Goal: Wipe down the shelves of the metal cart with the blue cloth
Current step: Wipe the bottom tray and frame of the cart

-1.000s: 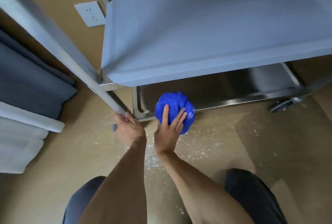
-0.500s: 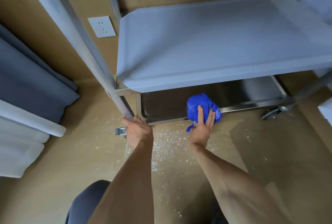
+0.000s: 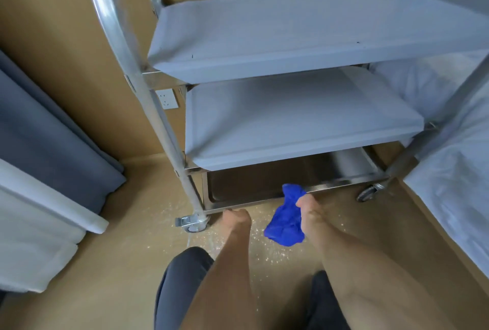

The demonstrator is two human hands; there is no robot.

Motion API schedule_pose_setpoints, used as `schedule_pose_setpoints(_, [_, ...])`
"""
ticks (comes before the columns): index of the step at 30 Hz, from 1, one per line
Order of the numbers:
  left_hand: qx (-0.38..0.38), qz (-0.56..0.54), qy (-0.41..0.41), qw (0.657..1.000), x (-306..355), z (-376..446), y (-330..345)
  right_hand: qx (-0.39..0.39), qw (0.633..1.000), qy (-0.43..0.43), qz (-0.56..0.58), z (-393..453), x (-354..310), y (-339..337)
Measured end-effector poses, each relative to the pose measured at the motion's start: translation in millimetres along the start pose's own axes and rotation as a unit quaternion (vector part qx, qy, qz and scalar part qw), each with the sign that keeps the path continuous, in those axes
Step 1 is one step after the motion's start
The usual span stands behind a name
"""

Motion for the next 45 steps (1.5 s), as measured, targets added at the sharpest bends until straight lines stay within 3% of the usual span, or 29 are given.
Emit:
schedule_pose_setpoints(3, [-0.064,-0.100,-0.036,0.992,7,-31,-8,-0.162,0.982,-0.014,0.092,-65,14,7])
schedule_pose_setpoints(8, [-0.087,-0.230,-0.081,0.966,3,-50,-15,-0.188,0.978,0.009,0.088,-93,16,-1])
schedule_pose_setpoints(12, [-0.111,-0.236,-0.081,0.962,-9,-56,-5,-0.241,0.969,0.008,0.057,-87,19,-26])
schedule_pose_setpoints(17, [-0.129,-0.155,-0.027,0.979,-22,-68,11,-0.145,0.983,0.034,-0.104,-80,17,-72])
schedule_pose_setpoints(21, [-0.163,-0.113,-0.071,0.978,-38,-101,-14,-0.089,0.975,0.019,-0.203,-111,7,-94])
schedule_pose_setpoints(28, [-0.167,-0.033,-0.078,0.982,-16,-187,-110,-0.145,0.951,-0.001,-0.275,-210,-17,-129])
schedule_pose_setpoints(35, [-0.143,0.016,-0.043,0.989,55,-296,-210,-0.177,0.856,-0.152,-0.461,-348,-115,-156])
schedule_pose_setpoints(42, [-0.195,0.041,0.050,0.979,162,-354,-291,-0.122,0.847,-0.181,-0.484,-457,-220,-151])
schedule_pose_setpoints(45, [-0.202,0.087,0.117,0.969,211,-359,-320,-0.093,0.821,-0.239,-0.511,-483,-271,-139])
Point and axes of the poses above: each hand's wrist, its own z-axis towards the middle knuckle, its own y-axis out of the palm, x = y × z, the point moved 2 cm from there along z, towards the middle knuckle, and after that the axes turned 12 degrees about x, right-handed, at the moved point
